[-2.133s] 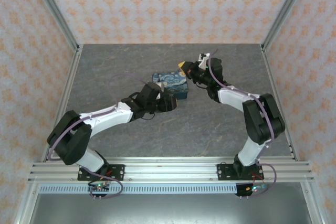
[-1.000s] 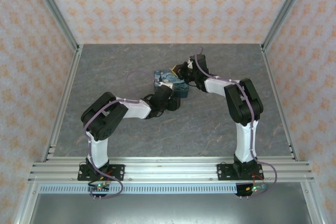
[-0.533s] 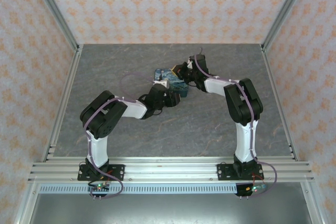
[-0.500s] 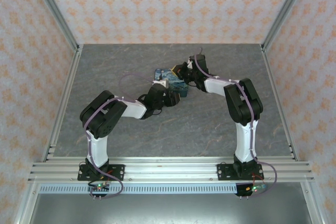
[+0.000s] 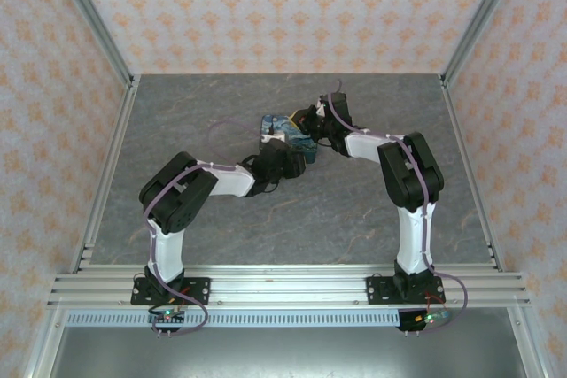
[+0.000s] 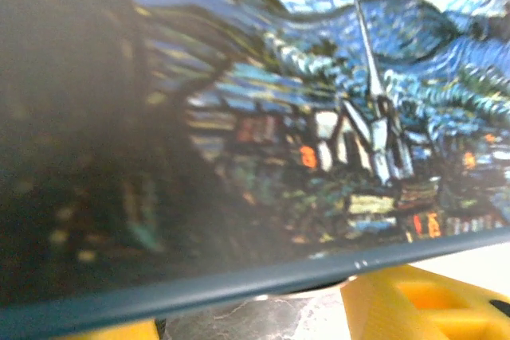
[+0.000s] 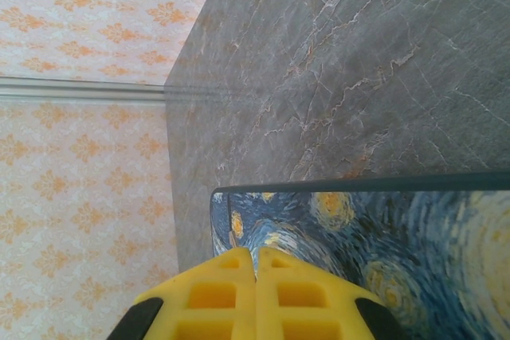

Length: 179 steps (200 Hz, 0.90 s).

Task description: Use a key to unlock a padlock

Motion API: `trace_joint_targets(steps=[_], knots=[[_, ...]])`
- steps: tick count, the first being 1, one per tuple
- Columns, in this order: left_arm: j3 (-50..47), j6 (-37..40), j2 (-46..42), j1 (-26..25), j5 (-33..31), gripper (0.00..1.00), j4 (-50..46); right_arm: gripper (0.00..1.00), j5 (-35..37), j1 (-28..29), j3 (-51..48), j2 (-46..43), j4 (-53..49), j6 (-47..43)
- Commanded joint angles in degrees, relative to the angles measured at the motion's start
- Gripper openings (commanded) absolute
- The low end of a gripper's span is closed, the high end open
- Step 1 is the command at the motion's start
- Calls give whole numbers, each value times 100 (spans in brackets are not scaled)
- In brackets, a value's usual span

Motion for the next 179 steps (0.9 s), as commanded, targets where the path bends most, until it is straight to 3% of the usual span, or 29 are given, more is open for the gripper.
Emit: trace_joint_targets(steps=[1, 25, 50, 93, 152, 179], knots=[[229, 366, 183, -47, -915, 58, -795, 0, 43, 23, -156, 151, 31, 15], [347, 410, 344, -43, -815, 57, -758, 0, 35, 21, -171, 151, 43, 19], [223, 358, 273, -38, -12, 56, -115, 0, 35, 26, -182, 149, 26, 8], [-265, -586, -89, 149, 952, 55, 1221, 0, 59, 20, -197, 142, -9, -21], [-605, -1535, 80, 333, 1344, 54, 2214, 0, 65, 22, -241, 169, 15, -42], [-486, -1411, 5, 262, 1147, 54, 1747, 0, 47, 18, -263, 188, 59, -23]])
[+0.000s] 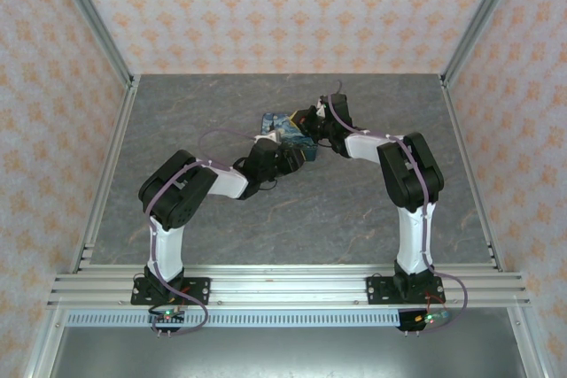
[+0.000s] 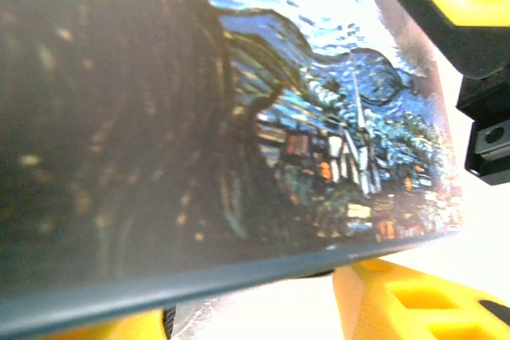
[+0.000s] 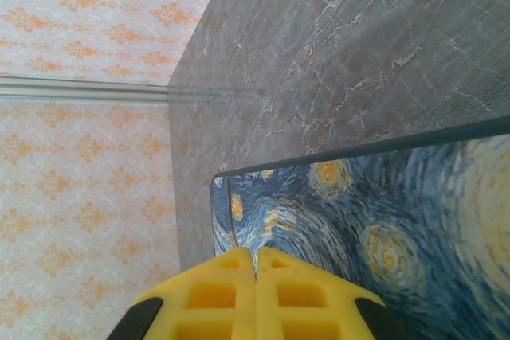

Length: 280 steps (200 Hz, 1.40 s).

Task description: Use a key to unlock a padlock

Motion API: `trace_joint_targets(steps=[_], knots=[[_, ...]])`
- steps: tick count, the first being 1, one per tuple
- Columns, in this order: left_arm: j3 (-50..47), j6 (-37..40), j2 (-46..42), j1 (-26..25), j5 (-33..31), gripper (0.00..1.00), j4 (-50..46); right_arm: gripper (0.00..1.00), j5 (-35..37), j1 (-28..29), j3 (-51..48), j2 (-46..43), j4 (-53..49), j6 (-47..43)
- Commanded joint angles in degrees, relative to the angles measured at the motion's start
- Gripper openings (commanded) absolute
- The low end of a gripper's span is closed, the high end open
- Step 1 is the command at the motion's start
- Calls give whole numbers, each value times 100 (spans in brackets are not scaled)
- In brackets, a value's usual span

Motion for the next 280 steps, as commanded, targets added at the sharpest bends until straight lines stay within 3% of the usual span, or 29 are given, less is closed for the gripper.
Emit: trace_joint_targets(steps=[1, 28, 60, 78, 99, 144, 205, 253, 280], knots=[[70, -131, -72, -71, -18, 54, 13, 0, 47, 22, -174, 183, -104, -43], [576, 291, -109, -206, -736, 55, -1504, 0, 45, 24, -200, 197, -62, -17], [1008, 516, 41, -286, -1319, 56, -2403, 0, 45, 26, -242, 204, -2, 12], [1007, 543, 139, -283, -1188, 55, -2165, 0, 55, 18, -272, 200, 9, 9], [673, 437, 110, -283, -758, 54, -1221, 0, 56, 20, -283, 200, 8, 7], [-142, -435, -305, -276, -403, 53, 412, 0, 50, 24, -275, 257, 51, 27], [-402, -1192, -140, -257, -493, 53, 1167, 0, 54, 19, -338, 256, 86, 26], [-300, -1346, -33, -260, -944, 49, 778, 0, 45, 22, -382, 266, 174, 84], [-266, -1515, 200, -257, -1048, 42, 881, 0, 54, 23, -400, 262, 200, 88]])
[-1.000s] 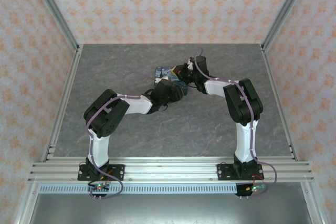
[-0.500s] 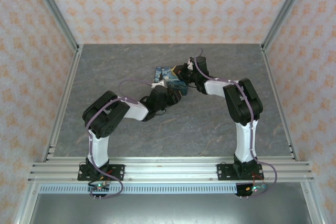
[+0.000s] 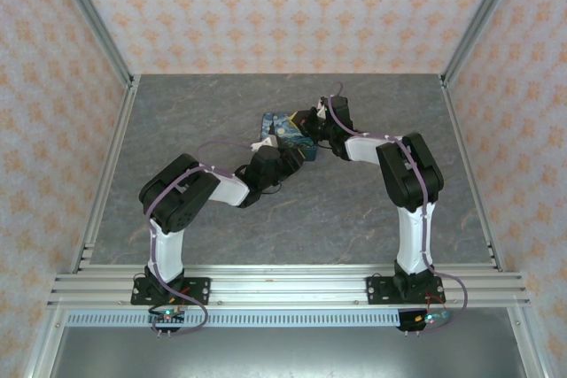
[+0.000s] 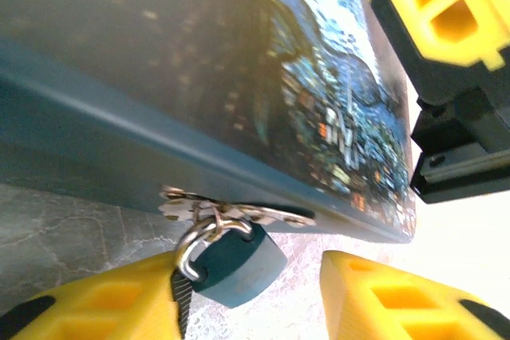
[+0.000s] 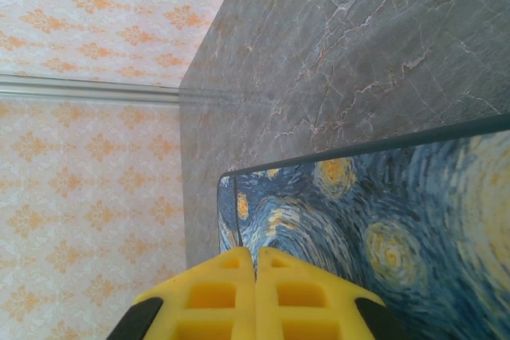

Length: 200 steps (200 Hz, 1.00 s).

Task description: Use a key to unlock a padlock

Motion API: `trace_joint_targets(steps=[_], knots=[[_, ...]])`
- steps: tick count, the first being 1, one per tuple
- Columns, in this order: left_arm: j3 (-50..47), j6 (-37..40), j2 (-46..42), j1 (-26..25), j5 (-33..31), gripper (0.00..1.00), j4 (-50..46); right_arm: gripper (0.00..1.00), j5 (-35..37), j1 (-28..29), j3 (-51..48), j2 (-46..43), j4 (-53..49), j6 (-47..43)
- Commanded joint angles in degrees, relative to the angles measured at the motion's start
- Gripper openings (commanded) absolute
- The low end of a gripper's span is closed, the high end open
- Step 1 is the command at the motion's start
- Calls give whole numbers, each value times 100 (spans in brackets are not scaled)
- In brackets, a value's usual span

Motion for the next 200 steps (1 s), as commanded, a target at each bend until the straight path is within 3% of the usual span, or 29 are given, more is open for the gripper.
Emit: trace_joint_targets(steps=[1, 70, 106, 152, 200], knots=[[91, -199, 265, 1, -325, 42, 244, 0, 71, 20, -194, 240, -263, 18], [-41, -352, 394, -108, -265, 43, 659, 0, 63, 25, -175, 278, -272, 27], [-153, -524, 386, -108, -398, 28, 926, 0, 54, 20, -195, 285, -254, 36], [-193, -481, 133, -154, -394, 38, 885, 0, 54, 20, -197, 303, -245, 39], [-205, -551, 154, -185, -381, 39, 1102, 0, 45, 22, -216, 318, -236, 46]])
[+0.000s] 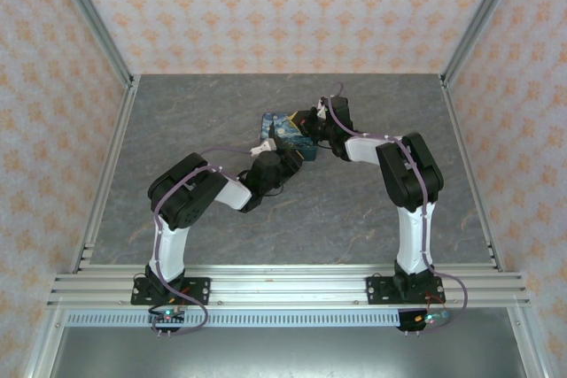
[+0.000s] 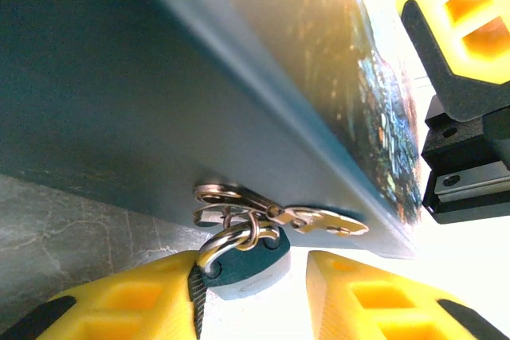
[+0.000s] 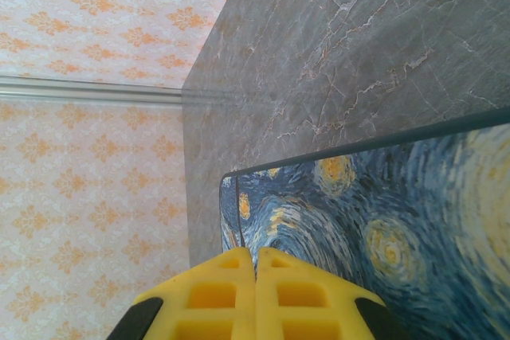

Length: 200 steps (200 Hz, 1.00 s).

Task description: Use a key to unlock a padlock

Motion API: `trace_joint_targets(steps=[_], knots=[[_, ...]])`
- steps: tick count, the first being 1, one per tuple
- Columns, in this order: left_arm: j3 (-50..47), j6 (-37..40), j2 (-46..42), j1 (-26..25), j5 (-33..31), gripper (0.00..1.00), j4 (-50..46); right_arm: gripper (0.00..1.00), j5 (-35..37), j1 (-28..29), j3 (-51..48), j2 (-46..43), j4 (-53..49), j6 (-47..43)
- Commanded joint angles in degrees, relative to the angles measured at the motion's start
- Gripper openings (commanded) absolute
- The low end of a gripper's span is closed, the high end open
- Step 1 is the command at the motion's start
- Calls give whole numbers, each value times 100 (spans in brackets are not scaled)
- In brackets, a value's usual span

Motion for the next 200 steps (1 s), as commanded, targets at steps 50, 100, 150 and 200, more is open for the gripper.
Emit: trace_joint_targets(steps=[50, 100, 150, 200], knots=[[-59, 36, -380, -116, -200, 40, 78, 0, 54, 19, -184, 342, -304, -1], [-61, -103, -270, -116, -361, 40, 33, 0, 49, 22, -205, 369, -282, 29], [-136, -489, -99, -116, -625, 40, 130, 0, 54, 25, -240, 355, -234, 44], [-315, -806, -61, -124, -908, 38, 254, 0, 50, 18, -263, 367, -212, 56]])
